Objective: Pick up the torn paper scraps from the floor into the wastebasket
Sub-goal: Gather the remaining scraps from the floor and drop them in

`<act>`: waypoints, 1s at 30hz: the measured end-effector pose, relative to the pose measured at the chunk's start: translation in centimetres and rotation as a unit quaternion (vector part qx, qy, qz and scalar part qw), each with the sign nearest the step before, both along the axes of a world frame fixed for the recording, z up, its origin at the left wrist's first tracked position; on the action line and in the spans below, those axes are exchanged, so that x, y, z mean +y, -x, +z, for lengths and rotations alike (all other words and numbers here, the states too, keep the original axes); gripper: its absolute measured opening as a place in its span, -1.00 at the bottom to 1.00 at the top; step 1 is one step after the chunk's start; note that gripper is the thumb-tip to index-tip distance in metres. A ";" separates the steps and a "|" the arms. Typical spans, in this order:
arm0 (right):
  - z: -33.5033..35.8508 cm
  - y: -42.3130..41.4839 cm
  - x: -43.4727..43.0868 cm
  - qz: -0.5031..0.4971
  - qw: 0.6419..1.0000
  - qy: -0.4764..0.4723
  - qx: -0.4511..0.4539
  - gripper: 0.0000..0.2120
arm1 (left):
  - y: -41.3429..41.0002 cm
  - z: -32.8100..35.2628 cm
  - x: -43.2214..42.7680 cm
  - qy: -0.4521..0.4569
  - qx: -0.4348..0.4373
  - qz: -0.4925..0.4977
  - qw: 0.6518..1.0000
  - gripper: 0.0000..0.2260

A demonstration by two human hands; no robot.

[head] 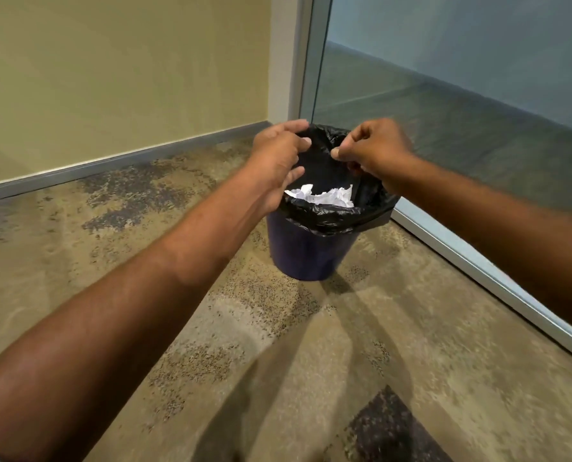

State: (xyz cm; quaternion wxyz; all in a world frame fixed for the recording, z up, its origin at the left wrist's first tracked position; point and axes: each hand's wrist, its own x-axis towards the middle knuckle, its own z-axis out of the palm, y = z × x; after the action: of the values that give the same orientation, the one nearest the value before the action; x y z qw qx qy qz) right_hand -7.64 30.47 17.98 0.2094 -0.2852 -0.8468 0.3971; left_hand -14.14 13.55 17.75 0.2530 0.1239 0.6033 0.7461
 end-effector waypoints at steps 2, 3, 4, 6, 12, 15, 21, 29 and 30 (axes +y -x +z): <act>0.0 0.1 0.4 0.024 0.999 -0.043 -0.024 -0.77 | 0.4 -0.4 0.0 -0.002 0.007 0.037 0.999 -0.71; 0.0 0.1 0.7 0.040 0.997 -0.055 -0.041 -0.76 | 0.5 -0.7 -0.2 -0.001 0.015 0.056 0.998 -0.72; 0.1 -0.1 1.1 0.053 0.994 -0.074 -0.058 -0.78 | 0.6 -1.0 -0.3 0.003 0.028 0.074 0.997 -0.71; 0.1 -0.7 2.4 0.052 0.988 -0.125 -0.072 -0.81 | 0.6 -1.6 -0.6 0.033 0.056 0.104 0.992 -0.70; -2.4 -4.8 6.0 -0.072 0.980 -0.170 -0.071 -0.62 | 0.8 -4.5 -1.0 0.207 0.132 0.229 0.942 -0.67; -3.7 -6.2 5.7 -0.182 0.972 0.056 -0.140 -0.40 | 0.3 -5.3 -0.8 0.208 -0.018 0.226 0.951 -0.54; -3.6 -5.2 4.4 -0.218 0.860 0.447 -0.117 -0.75 | -1.1 -3.0 -0.1 0.173 -0.190 0.204 0.945 -0.79; 8.7 -7.3 1.6 -0.232 0.868 0.424 -0.116 -0.92 | -2.6 8.2 -2.6 0.226 -0.248 0.177 0.925 -0.77; 10.3 -7.6 1.6 -0.232 0.865 0.430 -0.115 -0.92 | -2.7 10.3 -2.5 0.232 -0.250 0.177 0.923 -0.78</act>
State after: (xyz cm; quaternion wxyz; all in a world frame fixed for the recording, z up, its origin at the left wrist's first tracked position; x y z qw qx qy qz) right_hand -0.03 32.05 28.30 0.0528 -0.5793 -0.5192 0.6261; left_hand -11.44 11.02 28.03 0.2811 -0.2373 0.6892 0.6243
